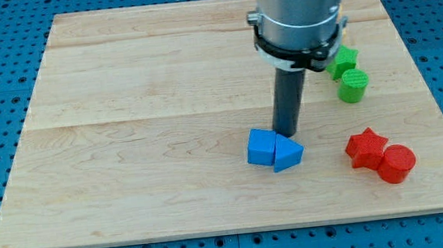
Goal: Push the blue cube into the blue triangle
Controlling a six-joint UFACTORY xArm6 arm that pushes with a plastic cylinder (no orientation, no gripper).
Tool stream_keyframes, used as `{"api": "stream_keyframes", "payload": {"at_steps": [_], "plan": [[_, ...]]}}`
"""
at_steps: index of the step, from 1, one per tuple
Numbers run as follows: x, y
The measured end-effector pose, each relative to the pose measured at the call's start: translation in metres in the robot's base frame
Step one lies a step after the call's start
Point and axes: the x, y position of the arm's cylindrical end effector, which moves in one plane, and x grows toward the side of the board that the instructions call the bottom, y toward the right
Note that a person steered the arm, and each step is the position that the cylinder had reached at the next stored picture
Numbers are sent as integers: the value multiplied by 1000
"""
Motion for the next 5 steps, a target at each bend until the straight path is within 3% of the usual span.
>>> {"api": "stream_keyframes", "payload": {"at_steps": [2,3,4,5], "plan": [[0,-15],[-20,-30],[-48,-71],[-40,-105]]}}
